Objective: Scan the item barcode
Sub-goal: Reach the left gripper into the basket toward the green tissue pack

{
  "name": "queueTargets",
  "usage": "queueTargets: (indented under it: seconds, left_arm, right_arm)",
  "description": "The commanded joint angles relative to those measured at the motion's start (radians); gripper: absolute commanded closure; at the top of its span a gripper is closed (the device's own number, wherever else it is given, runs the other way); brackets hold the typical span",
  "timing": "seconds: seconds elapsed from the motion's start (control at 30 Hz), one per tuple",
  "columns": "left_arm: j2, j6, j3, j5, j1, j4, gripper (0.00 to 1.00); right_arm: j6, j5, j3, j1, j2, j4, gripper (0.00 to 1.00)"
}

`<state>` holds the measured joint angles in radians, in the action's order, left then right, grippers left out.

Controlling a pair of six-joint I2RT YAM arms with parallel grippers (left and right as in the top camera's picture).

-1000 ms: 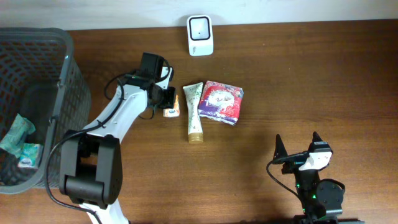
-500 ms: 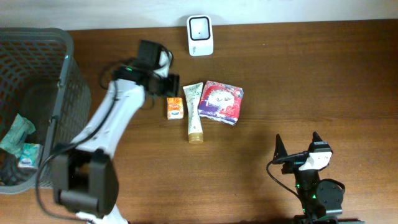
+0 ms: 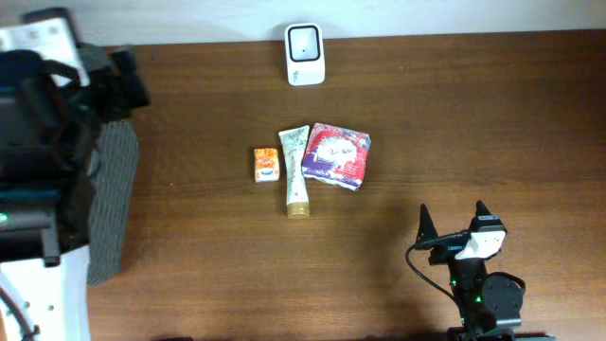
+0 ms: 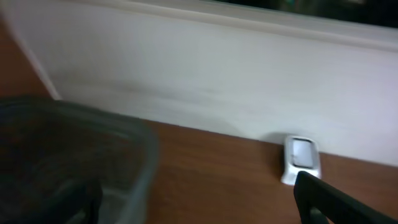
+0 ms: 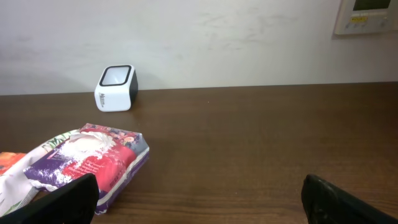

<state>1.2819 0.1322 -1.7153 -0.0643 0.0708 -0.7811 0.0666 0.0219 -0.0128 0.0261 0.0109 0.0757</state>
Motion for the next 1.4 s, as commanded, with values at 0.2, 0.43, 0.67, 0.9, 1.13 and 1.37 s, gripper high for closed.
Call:
queueTargets:
  seconds: [0.2,0.43,0.67,0.9,1.13,1.37]
  left_arm:
    - [0.041,-0.001,-0.006,-0.031,0.317,0.009,0.01]
    - [0.168,-0.002,-0.006,-0.039,0.387,-0.052,0.01]
    - [0.211,-0.001,-0.006,-0.039,0.467,-0.104,0.01]
    - [0.275,0.012,-0.003,-0.067,0.489,-0.158,0.01]
    - [0.336,0.040,-0.002,-0.132,0.495,-0.227,0.00]
    - [0.376,0.107,0.000,-0.183,0.495,-0.264,0.01]
  right_arm:
    - [-0.007,-0.012,0.007,0.006,-0.007,0.004,0.01]
    - [-0.007,-0.012,0.007,0.006,-0.007,0.004,0.01]
    - [-0.007,-0.012,0.007,0.006,-0.007,0.004,0.01]
    - [-0.007,-0.011,0.007,0.006,-0.007,0.004,0.01]
    - [-0.007,-0.012,0.007,0.006,-0.007,0.004,0.01]
    - [-0.007,-0.012,0.007,0.006,-0.007,0.004,0.01]
